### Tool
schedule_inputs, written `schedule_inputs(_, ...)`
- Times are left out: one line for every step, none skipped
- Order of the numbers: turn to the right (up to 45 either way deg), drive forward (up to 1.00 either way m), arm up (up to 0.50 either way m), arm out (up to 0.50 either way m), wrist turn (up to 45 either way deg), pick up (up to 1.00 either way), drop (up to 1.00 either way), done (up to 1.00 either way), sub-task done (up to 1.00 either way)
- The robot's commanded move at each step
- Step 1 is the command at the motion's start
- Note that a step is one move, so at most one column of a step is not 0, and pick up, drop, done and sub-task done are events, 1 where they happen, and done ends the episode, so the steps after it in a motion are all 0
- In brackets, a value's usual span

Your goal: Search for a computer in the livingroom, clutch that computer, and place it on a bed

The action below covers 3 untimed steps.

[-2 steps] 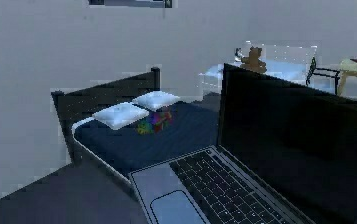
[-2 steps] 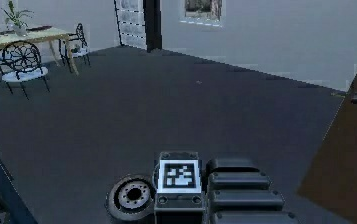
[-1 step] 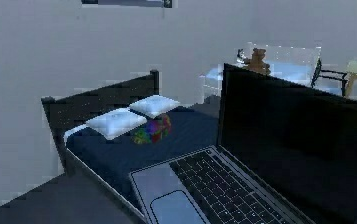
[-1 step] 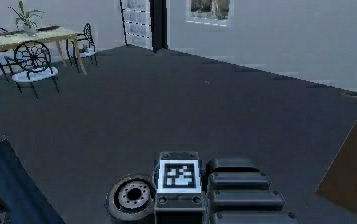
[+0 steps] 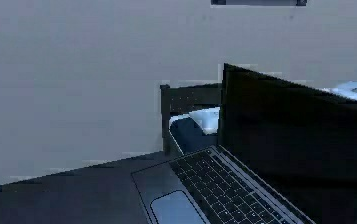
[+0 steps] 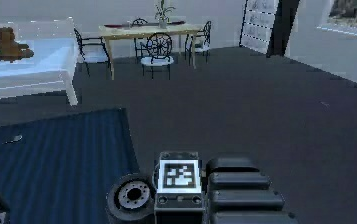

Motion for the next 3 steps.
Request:
schedule_inputs(0.0,1.0,0.0,0.0,0.0,0.0,0.0,0.0,0.0)
schedule_inputs(45.0,0.0,0.0,0.0,0.0,0.0,0.0,0.0,0.0)
schedule_inputs(45.0,0.0,0.0,0.0,0.0,0.0,0.0,0.0,0.0)
